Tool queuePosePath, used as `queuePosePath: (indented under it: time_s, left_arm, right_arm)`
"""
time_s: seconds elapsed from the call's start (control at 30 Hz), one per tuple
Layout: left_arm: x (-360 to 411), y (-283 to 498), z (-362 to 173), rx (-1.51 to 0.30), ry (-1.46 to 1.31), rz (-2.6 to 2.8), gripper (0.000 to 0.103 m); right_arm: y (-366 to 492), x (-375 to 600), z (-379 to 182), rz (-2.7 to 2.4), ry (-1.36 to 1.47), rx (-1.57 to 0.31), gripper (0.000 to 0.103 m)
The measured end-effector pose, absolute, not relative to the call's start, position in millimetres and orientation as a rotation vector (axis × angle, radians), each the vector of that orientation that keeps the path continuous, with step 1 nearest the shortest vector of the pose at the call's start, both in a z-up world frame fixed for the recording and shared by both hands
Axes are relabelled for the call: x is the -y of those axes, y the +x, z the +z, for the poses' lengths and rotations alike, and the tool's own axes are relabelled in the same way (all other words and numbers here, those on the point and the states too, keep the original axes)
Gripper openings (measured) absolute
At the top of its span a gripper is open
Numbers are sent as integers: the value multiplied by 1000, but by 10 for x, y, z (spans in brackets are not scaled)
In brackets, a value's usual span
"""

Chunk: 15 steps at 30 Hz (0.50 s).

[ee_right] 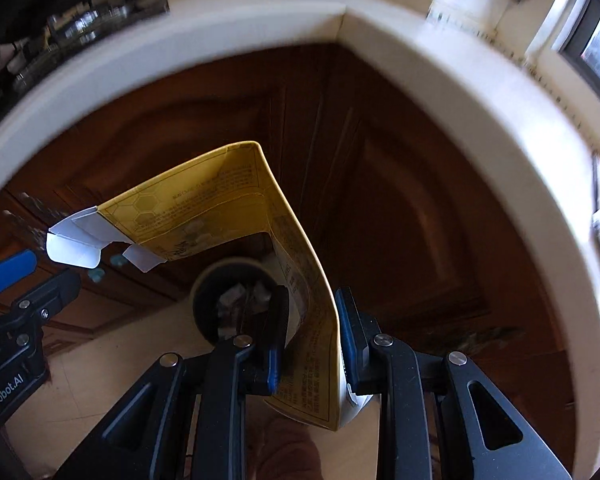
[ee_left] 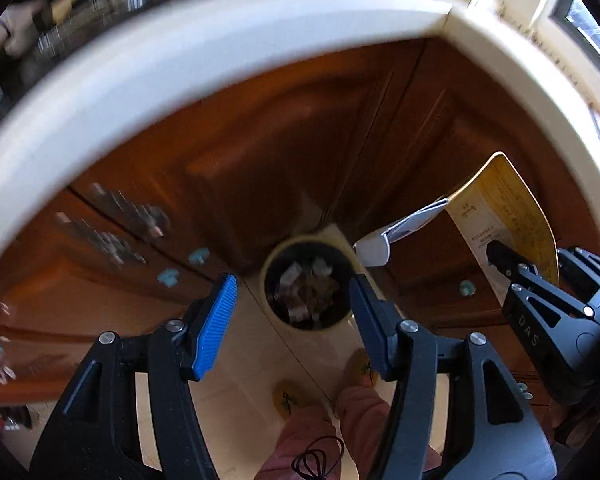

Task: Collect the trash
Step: 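Carry the yellow packaging down over the bin and open the right tool to drop it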

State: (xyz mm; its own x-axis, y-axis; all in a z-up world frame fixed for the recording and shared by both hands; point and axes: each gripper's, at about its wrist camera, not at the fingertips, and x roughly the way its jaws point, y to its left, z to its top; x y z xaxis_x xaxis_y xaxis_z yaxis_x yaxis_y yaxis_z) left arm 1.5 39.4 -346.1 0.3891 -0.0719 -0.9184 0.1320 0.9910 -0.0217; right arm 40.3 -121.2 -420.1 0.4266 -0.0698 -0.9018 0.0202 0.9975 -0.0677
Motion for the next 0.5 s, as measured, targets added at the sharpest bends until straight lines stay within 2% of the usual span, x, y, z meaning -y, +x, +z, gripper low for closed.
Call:
queuePosePath:
  time_s: [0.27, 0.5]
  left_arm:
    - [-501, 153, -4635, -1269, -5, -42, 56]
    - [-606, 338, -5398, -1305, -21, 10, 56]
  right_arm:
    - [390, 1126, -5557, -20, -41, -1319, 24]
    - [558, 975, -6638, 6, 23, -1453, 24]
